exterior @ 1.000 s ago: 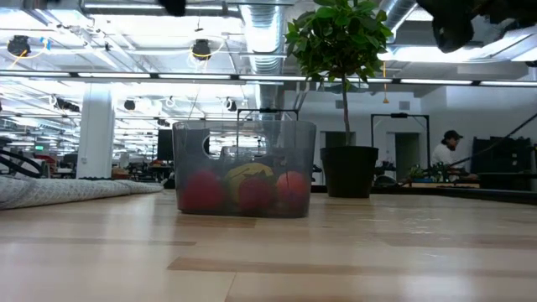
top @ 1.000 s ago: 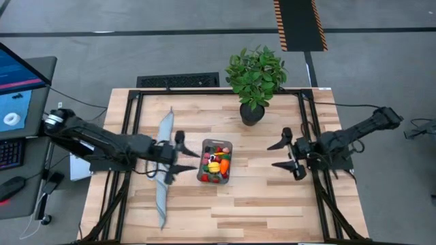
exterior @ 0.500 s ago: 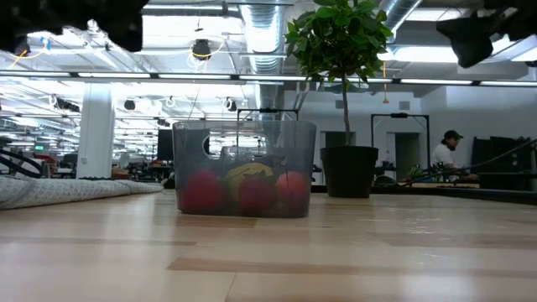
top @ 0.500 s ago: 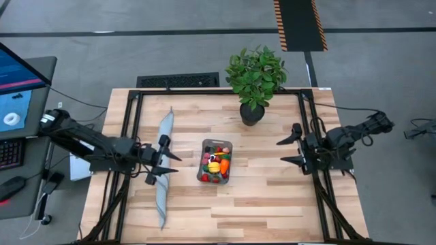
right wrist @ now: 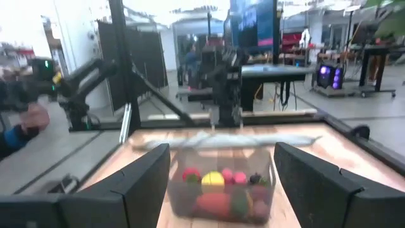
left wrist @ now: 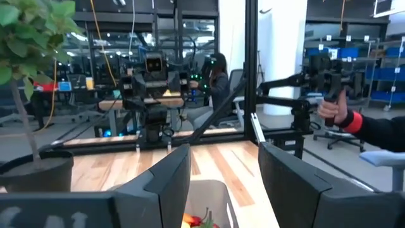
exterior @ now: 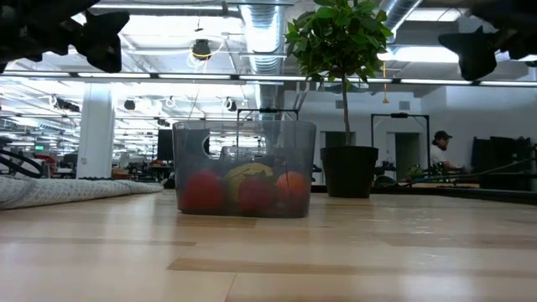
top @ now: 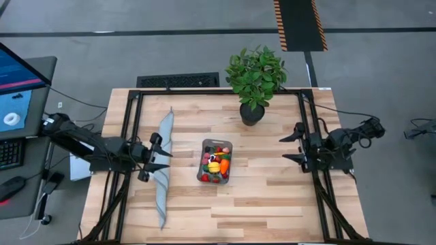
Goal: Pick and placing Produce into tupperware
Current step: Return to Home Position
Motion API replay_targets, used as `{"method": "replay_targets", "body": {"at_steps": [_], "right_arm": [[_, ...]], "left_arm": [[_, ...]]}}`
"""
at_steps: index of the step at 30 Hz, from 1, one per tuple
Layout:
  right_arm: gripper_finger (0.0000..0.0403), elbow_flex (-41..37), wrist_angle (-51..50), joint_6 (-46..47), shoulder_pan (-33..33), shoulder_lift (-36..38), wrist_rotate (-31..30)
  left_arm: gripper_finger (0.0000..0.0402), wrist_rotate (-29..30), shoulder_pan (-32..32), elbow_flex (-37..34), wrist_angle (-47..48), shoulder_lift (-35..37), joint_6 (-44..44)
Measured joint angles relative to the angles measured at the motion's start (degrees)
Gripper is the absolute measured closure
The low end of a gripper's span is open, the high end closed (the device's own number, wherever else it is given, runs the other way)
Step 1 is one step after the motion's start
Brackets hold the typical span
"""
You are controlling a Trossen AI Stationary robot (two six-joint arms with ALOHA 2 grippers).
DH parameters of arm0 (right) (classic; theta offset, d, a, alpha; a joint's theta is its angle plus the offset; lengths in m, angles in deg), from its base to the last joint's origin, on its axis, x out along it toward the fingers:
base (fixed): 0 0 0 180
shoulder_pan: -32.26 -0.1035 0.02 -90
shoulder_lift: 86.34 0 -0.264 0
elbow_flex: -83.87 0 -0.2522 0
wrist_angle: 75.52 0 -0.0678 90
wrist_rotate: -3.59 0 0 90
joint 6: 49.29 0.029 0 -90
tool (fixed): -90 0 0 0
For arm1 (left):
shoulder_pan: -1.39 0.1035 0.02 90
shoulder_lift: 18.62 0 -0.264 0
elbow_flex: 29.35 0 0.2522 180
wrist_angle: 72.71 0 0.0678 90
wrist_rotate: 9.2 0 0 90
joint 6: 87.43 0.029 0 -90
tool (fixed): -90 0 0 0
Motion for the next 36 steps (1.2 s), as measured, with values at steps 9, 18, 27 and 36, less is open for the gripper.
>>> {"method": "replay_targets", "body": {"at_steps": [9, 18, 27, 36], "right_arm": [[0.0096, -0.9, 2.8, -3.2, 1.8, 0.0, 0.2], [0.0096, -2.4, 0.4, -0.3, 5.7, -0.1, 1.2], [0.0096, -9.6, 10.1, -2.5, 9.9, -0.1, 4.7], [0.0096, -9.6, 9.7, -2.8, 23.6, -0.1, 10.0]], "left_arm": [[0.0224, 3.0, 0.9, 0.0, 9.7, 7.1, 0.0], [0.0224, 3.0, 1.4, -0.1, 20.4, 18.8, 0.8], [0.0223, 6.8, 1.5, 0.0, 27.9, 25.4, 1.6], [0.0223, 12.1, 6.7, 0.0, 28.2, 25.7, 2.1]]}}
